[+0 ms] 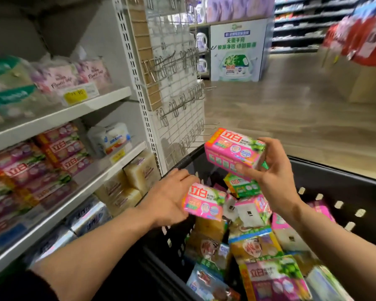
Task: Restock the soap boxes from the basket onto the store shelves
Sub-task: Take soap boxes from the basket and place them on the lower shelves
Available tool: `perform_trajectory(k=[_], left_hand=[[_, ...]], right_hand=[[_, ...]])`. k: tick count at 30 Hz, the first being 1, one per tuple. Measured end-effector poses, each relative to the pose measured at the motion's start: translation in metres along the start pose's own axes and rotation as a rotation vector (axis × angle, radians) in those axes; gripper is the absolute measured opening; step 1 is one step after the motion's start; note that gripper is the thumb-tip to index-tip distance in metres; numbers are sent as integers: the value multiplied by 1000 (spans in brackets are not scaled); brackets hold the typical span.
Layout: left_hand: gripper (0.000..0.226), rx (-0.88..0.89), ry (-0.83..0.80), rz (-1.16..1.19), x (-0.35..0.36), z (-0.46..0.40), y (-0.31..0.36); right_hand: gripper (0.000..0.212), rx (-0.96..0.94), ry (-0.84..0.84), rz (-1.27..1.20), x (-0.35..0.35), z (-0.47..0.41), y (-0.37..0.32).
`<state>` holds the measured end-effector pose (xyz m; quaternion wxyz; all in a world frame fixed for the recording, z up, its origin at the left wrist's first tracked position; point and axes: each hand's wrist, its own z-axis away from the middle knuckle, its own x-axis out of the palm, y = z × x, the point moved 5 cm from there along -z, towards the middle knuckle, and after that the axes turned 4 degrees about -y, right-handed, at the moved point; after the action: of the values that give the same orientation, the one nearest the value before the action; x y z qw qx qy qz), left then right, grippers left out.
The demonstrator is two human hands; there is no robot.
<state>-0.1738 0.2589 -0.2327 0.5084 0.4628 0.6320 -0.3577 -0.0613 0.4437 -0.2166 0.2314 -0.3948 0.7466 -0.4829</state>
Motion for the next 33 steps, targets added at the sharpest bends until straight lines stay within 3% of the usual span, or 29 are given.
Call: perform_trajectory(k=[3,6,13,19,22,26,30,33], left_hand=[[56,-87,275,124,-52,32,-12],[65,-218,414,89,-96,70,-29],[76,-600,543,2,-147,210,-73],[76,-940,582,-51,-161,340,-82],[76,-1073,605,-49,-159,394,-77],[78,-1206,604,-21,-139,446,-64],[77,-1210,562,-51,-128,469,-66],[75,-1199,596,-58,-128,464,-73]], right_hand=[[65,-30,-52,-111,15,-5,-25],[73,-42,-125,-185,45,-10,-44],[79,-14,-475,-340,181,8,-69],[66,65,-698,-346,305,52,-79],[59,152,-717,-390,360,81,-79],[29,236,-688,-283,407,114,-66],[37,343,-689,-198,425,127,-45],[32,429,-575,-197,422,114,-32]])
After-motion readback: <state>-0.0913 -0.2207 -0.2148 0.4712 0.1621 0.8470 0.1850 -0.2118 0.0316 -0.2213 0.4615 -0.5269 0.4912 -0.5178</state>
